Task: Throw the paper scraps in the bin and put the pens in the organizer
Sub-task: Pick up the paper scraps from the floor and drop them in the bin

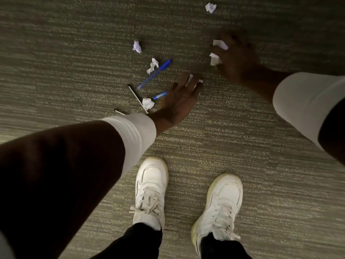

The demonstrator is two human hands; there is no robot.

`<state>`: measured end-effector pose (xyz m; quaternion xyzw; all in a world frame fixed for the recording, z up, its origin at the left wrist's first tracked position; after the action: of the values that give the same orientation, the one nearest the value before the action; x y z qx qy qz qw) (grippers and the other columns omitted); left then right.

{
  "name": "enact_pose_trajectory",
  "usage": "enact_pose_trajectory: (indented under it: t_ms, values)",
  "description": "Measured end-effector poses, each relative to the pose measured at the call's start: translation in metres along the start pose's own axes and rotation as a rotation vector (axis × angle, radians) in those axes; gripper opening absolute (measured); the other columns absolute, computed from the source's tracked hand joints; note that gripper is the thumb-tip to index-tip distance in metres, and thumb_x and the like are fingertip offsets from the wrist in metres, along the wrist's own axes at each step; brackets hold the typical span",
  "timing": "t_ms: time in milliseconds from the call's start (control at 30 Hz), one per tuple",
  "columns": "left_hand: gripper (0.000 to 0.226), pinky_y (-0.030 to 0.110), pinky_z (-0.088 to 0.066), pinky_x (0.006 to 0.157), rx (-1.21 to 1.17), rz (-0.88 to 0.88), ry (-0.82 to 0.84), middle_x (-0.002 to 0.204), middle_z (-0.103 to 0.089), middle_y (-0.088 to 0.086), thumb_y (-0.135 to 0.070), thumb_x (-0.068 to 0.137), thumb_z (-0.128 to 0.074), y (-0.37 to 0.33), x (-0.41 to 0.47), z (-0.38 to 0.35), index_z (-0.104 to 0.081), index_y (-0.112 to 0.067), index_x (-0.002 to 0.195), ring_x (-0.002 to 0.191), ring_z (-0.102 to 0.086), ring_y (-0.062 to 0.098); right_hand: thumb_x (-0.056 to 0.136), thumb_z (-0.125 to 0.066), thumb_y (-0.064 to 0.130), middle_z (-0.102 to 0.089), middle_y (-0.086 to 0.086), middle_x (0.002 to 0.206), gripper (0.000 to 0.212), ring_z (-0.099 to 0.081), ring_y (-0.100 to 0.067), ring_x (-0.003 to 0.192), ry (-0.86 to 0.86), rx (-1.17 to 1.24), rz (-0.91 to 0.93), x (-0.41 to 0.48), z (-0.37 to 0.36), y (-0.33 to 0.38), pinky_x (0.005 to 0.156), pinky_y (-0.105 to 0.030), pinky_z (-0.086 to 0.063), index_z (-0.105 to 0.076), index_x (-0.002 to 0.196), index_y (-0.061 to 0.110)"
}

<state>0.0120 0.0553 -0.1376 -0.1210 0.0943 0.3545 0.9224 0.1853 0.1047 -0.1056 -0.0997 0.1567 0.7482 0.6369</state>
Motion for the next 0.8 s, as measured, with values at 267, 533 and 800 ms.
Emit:
enact_pose_trajectory:
  t_ms: [267, 533, 800]
  values:
    - [0.053, 0.056, -0.054, 0.096, 0.063, -0.066, 0.017, 0.159, -0.044, 0.02, -0.001, 0.091, -0.039, -0.016, -0.032, -0.004, -0.05, -0.001, 0.144, 0.141, -0.046, 0.045, 0.1, -0.057, 0.028, -0.02, -0.022, 0.171, 0.058, -0.028, -0.057, 0.149, 0.008, -0.029, -0.069, -0.057, -0.023, -0.024, 0.098, -0.071, -0.051, -0.045, 0.155, 0.015]
    - [0.059, 0.058, -0.05, 0.101, 0.046, -0.111, 0.013, 0.154, -0.043, 0.025, -0.004, 0.092, -0.011, -0.012, -0.02, -0.011, -0.05, 0.002, 0.137, 0.132, -0.049, 0.047, 0.099, -0.056, 0.009, -0.053, -0.035, 0.138, 0.07, -0.055, -0.057, 0.119, 0.013, 0.119, -0.179, -0.061, -0.024, -0.018, 0.096, -0.063, -0.05, -0.029, 0.162, 0.021]
    - [0.053, 0.045, -0.055, 0.098, 0.026, -0.155, -0.06, 0.147, -0.051, 0.028, 0.002, 0.09, -0.021, -0.017, -0.021, -0.005, -0.058, 0.005, 0.128, 0.123, -0.058, 0.041, 0.102, -0.064, 0.033, -0.023, -0.021, 0.168, 0.068, -0.034, -0.043, 0.149, 0.036, 0.234, -0.155, -0.03, -0.022, -0.024, 0.118, -0.053, -0.037, -0.035, 0.163, 0.028]
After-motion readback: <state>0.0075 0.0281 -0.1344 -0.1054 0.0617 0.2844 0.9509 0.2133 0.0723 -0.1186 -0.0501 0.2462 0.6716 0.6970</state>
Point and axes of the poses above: each hand's wrist, its own x-axis towards the middle knuckle, its own z-axis out of the back of the hand, y = z × x, the point moved 5 cm from there along x, towards the middle knuckle
